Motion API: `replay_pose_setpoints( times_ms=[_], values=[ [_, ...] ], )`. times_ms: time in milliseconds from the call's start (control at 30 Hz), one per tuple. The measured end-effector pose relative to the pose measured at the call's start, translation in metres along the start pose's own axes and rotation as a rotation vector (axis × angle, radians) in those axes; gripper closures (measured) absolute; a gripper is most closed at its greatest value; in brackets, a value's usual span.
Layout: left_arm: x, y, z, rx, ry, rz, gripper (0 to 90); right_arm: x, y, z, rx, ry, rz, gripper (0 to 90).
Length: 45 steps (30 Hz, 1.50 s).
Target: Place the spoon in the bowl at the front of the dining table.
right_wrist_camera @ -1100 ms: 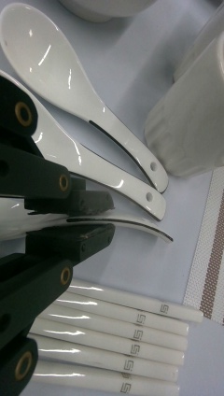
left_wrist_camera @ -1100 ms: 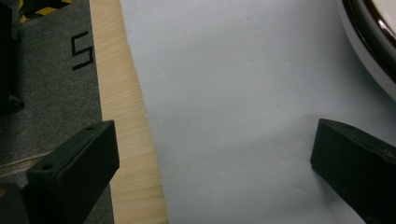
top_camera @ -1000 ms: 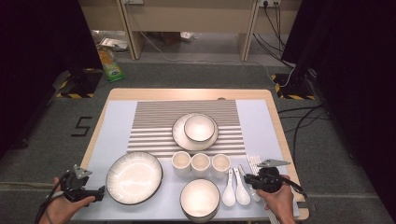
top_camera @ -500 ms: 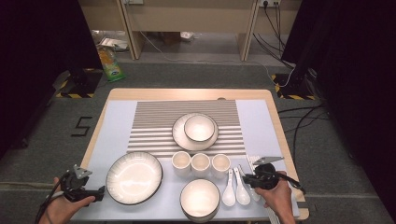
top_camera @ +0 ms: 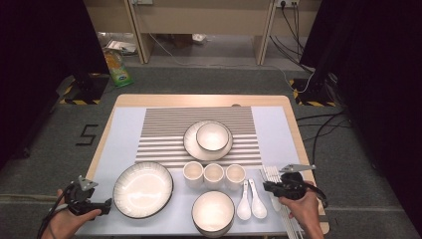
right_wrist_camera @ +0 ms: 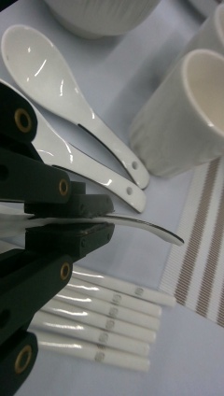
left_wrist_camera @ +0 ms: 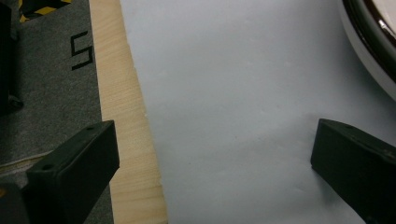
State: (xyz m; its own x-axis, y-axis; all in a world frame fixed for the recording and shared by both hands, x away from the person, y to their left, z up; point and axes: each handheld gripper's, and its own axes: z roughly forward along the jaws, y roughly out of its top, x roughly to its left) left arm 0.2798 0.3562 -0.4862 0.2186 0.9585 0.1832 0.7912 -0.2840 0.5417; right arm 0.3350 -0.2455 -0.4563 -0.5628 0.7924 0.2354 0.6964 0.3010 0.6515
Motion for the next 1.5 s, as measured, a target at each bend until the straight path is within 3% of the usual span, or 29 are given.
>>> replay_pose_setpoints(
  times_ms=[133, 367, 833, 1500],
  values=[
    [0.000, 0.000, 0.000, 0.000, -0.001, -0.001, 0.1, -0.002, 0.008, -0.011, -0.044, -0.003, 0.005, 85.3],
    [0.000, 0.000, 0.000, -0.001, -0.003, -0.001, 0.1, -0.001, 0.020, -0.013, -0.072, 0.003, 0.003, 85.3],
    [0.000, 0.000, 0.000, -0.001, -0.003, -0.001, 0.1, 0.004, 0.057, -0.007, -0.109, 0.004, -0.020, 85.3],
    [0.000, 0.000, 0.000, -0.002, 0.001, 0.002, 0.1, 0.007, 0.115, 0.010, -0.154, 0.006, -0.009, 85.3]
  ],
)
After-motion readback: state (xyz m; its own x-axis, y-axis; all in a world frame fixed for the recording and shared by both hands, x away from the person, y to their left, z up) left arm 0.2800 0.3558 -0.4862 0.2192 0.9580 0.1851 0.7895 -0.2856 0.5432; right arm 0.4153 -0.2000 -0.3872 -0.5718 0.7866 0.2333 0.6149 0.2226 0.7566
